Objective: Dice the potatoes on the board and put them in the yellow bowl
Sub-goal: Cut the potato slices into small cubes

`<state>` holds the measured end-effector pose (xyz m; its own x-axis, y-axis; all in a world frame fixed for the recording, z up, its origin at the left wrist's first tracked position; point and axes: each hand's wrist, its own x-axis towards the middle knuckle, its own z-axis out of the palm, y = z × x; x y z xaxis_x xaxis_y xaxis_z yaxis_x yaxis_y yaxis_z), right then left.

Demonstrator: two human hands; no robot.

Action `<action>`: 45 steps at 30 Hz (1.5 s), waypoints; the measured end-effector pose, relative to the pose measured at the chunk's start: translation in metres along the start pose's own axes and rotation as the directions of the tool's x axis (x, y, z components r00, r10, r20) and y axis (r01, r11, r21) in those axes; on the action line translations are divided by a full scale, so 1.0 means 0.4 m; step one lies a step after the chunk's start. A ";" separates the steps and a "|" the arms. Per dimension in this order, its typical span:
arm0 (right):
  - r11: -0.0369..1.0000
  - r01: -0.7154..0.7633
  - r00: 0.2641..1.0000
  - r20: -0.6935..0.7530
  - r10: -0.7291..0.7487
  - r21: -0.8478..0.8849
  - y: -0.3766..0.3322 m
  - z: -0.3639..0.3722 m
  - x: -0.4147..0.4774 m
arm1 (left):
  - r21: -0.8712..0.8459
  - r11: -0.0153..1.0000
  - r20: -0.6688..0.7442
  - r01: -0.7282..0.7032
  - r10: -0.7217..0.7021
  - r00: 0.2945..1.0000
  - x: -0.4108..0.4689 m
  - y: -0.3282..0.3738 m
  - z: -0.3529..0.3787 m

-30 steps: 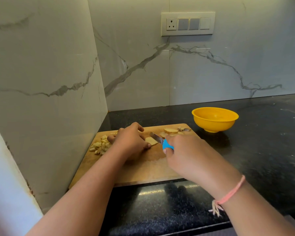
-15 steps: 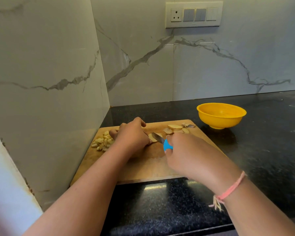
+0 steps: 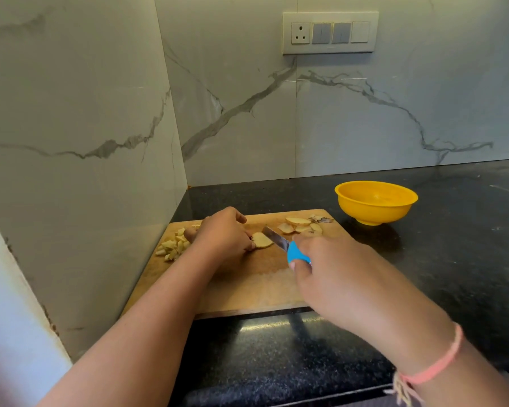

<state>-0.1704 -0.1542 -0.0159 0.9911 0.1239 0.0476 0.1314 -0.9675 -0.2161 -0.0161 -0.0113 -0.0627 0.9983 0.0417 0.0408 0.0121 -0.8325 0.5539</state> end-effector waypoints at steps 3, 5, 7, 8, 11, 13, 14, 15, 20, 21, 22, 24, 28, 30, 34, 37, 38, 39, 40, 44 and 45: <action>0.999 -0.024 0.999 -0.029 0.025 0.023 -0.002 0.024 0.057 | 0.004 1.000 -0.012 -0.006 0.006 1.000 0.003 -0.001 0.005; 0.999 -0.018 0.999 -0.040 0.019 0.038 -0.002 0.040 0.079 | 0.020 1.000 -0.028 -0.005 0.005 1.000 0.004 -0.003 0.006; 0.999 -0.006 0.999 -0.048 0.008 0.046 -0.005 0.051 0.093 | 0.033 0.999 -0.040 -0.006 0.008 0.999 0.003 -0.005 0.004; 0.999 -0.009 0.999 -0.040 0.011 0.048 -0.008 0.054 0.098 | 0.039 0.999 -0.046 -0.009 0.011 0.999 0.001 -0.004 0.003; 0.998 -0.010 1.000 0.004 0.010 0.055 -0.022 0.050 0.107 | 0.099 0.995 -0.070 -0.010 0.017 0.997 -0.013 0.007 -0.002; 0.999 0.002 1.000 -0.014 -0.001 0.053 -0.031 0.043 0.108 | 0.136 0.991 -0.077 -0.008 0.019 0.997 -0.022 0.013 -0.006; 0.999 0.011 1.000 -0.025 -0.010 0.045 -0.035 0.041 0.107 | 0.144 0.990 -0.078 -0.005 0.016 0.997 -0.024 0.015 -0.007; 0.999 0.017 0.999 -0.032 -0.016 0.038 -0.038 0.040 0.106 | 0.152 0.988 -0.080 -0.002 0.014 0.997 -0.027 0.016 -0.007; 1.000 0.008 1.000 -0.014 -0.008 0.002 -0.029 0.057 0.094 | 0.155 0.988 -0.076 -0.011 0.023 0.997 -0.031 0.016 -0.009; 1.000 -0.001 1.000 -0.007 0.001 -0.007 -0.025 0.059 0.084 | 0.154 0.988 -0.074 -0.012 0.024 0.997 -0.033 0.018 -0.010; 1.000 -0.011 1.000 0.003 0.011 -0.014 -0.019 0.062 0.073 | 0.154 0.988 -0.072 -0.011 0.022 0.997 -0.034 0.019 -0.010; 1.000 -0.004 1.000 0.010 0.004 -0.020 -0.009 0.060 0.047 | 0.155 0.988 -0.073 -0.012 0.024 0.997 -0.036 0.020 -0.011; 1.000 0.017 0.998 0.060 -0.016 -0.023 0.007 0.040 0.001 | 0.136 0.991 -0.076 -0.022 0.032 0.997 -0.033 0.014 -0.009; 0.999 0.014 0.996 0.088 -0.011 -0.032 0.012 0.032 -0.016 | 0.147 0.989 -0.089 -0.027 0.041 0.995 -0.031 0.010 -0.006; 0.999 0.022 0.998 0.062 -0.025 0.049 0.028 0.020 -0.027 | 0.106 0.992 -0.075 -0.072 0.080 0.994 -0.025 -0.003 -0.006; 0.986 0.002 0.999 -0.039 0.004 0.168 0.042 0.013 0.002 | 0.103 0.988 -0.025 -0.113 0.116 0.993 -0.024 -0.005 -0.009; 0.969 -0.009 0.996 -0.088 0.032 0.247 0.048 0.012 0.023 | 0.104 0.987 -0.013 -0.121 0.123 0.992 -0.023 -0.004 -0.008; 0.940 -0.017 0.990 -0.123 0.063 0.341 0.052 0.013 0.049 | 0.096 0.987 -0.005 -0.127 0.128 0.992 -0.021 -0.004 -0.007; 0.904 -0.020 0.986 -0.143 0.089 0.428 0.057 0.014 0.079 | 0.091 0.987 0.002 -0.134 0.134 0.991 -0.018 -0.005 -0.007; 0.772 -0.098 0.984 -0.053 0.168 0.627 0.062 0.014 0.206 | 0.147 0.969 0.007 -0.198 0.199 0.980 -0.013 -0.008 -0.010; 0.753 -0.124 0.984 -0.016 0.176 0.646 0.060 0.013 0.235 | 0.160 0.964 0.006 -0.212 0.214 0.977 -0.013 -0.011 -0.013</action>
<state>-0.0741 -0.1645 -0.0217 0.9984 -0.0516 0.0242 -0.0118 -0.6020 -0.7984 -0.0215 -0.0050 -0.0608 0.9782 -0.1401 0.1536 -0.1905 -0.8998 0.3925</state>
